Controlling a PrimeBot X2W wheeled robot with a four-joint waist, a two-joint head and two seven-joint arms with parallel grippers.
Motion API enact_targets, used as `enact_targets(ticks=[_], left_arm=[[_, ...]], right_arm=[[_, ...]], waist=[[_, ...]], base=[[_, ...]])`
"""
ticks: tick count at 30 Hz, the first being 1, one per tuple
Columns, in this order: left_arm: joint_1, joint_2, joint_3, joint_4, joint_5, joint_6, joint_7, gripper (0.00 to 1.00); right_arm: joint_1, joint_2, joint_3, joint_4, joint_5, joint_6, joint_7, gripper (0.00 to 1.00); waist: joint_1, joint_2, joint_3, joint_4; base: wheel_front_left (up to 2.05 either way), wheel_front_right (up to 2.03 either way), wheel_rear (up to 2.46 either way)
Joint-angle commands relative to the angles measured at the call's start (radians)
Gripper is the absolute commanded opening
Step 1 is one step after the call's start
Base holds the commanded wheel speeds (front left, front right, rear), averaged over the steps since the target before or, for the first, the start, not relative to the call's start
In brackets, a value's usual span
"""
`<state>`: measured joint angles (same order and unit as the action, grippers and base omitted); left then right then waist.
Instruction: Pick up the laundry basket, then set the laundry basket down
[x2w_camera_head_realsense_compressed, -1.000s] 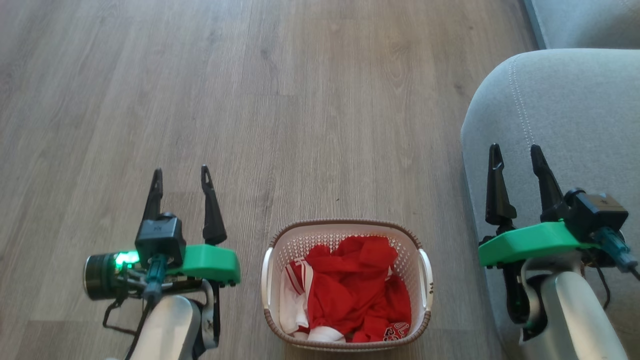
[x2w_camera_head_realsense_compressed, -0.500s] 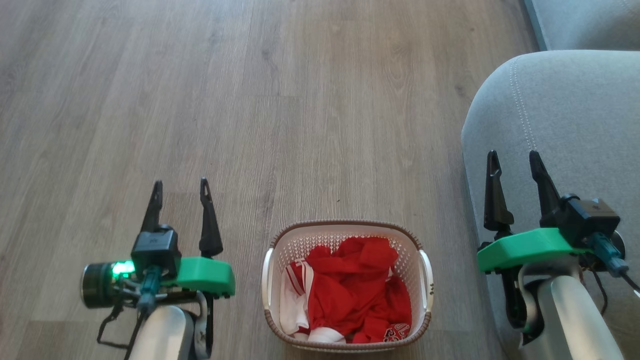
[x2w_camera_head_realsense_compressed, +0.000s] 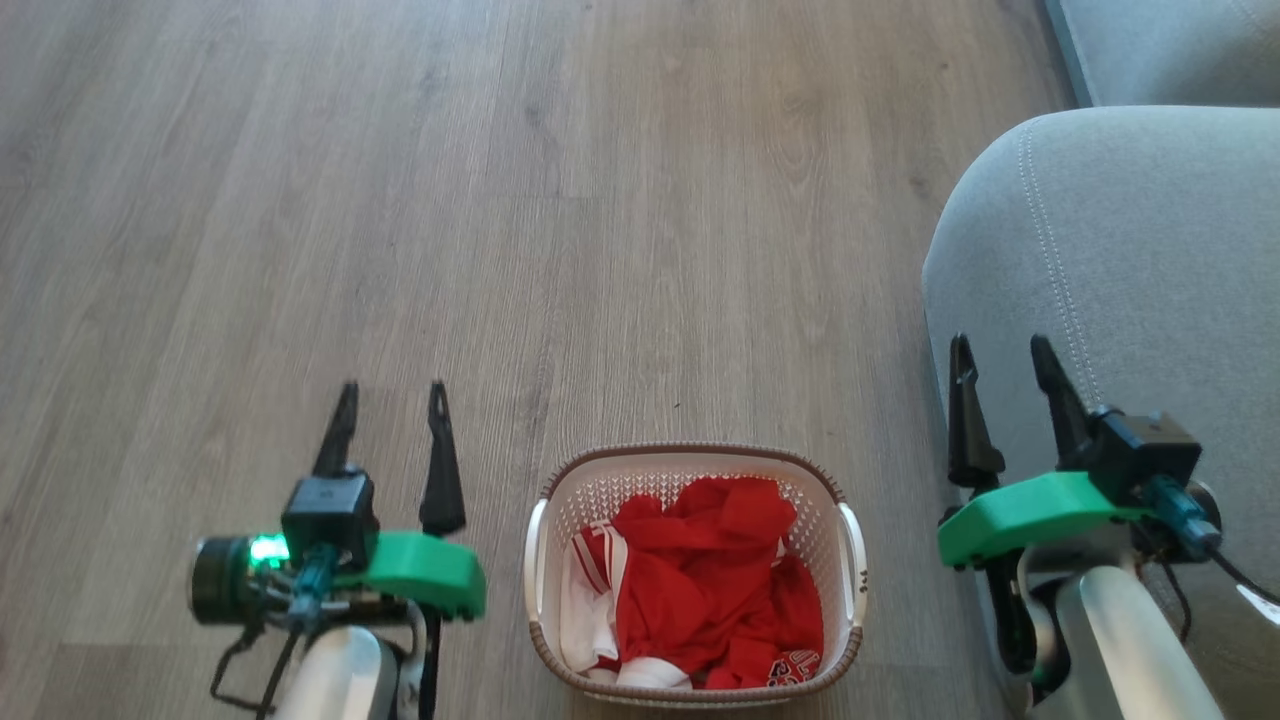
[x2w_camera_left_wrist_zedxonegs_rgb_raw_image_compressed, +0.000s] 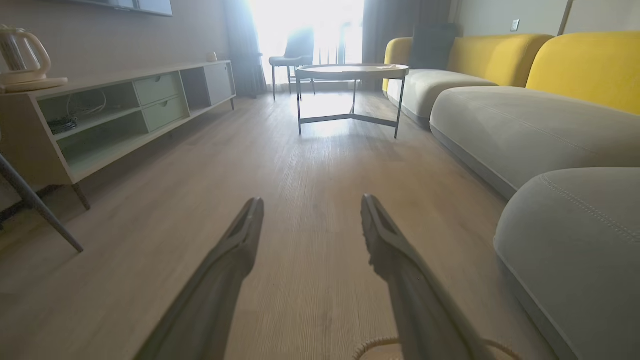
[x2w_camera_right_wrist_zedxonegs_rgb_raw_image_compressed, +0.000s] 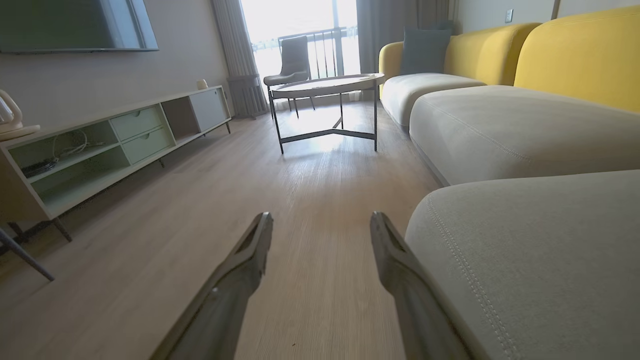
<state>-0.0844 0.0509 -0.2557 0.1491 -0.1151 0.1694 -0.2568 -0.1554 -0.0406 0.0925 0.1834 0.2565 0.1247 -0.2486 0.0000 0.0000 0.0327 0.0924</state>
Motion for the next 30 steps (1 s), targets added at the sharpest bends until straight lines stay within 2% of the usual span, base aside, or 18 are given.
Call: enact_targets(ticks=[1, 6, 13, 20, 30], left_arm=[[-0.03, 0.0, 0.027, -0.013, -0.012, -0.009, -0.005, 1.0], [-0.039, -0.001, 0.029, 0.042, -0.092, -0.053, -0.005, 1.0], [-0.045, -0.001, 0.039, 0.054, -0.122, -0.089, -0.005, 1.0], [-0.043, -0.001, 0.044, 0.106, -0.171, -0.102, -0.005, 1.0], [-0.049, -0.001, 0.036, 0.13, -0.154, -0.1, -0.005, 1.0]], right_arm=[[-0.016, -0.01, 0.023, -0.016, 0.011, 0.006, -0.013, 1.0], [-0.024, -0.01, 0.022, 0.055, 0.024, 0.006, -0.013, 1.0], [-0.046, -0.01, 0.035, 0.143, 0.026, 0.006, -0.013, 1.0], [-0.059, -0.01, 0.043, 0.17, 0.025, 0.006, -0.013, 1.0], [-0.06, -0.01, 0.045, 0.172, 0.024, 0.006, -0.013, 1.0]], waist=[[0.0, 0.0, 0.002, -0.001], [0.0, 0.0, 0.01, -0.002], [0.0, 0.0, 0.019, -0.006], [0.0, 0.0, 0.021, -0.008], [0.0, 0.0, 0.017, -0.007]], base=[[0.0, 0.0, 0.0], [0.0, 0.0, 0.0], [0.0, 0.0, 0.0], [0.0, 0.0, 0.0], [0.0, 0.0, 0.0]])
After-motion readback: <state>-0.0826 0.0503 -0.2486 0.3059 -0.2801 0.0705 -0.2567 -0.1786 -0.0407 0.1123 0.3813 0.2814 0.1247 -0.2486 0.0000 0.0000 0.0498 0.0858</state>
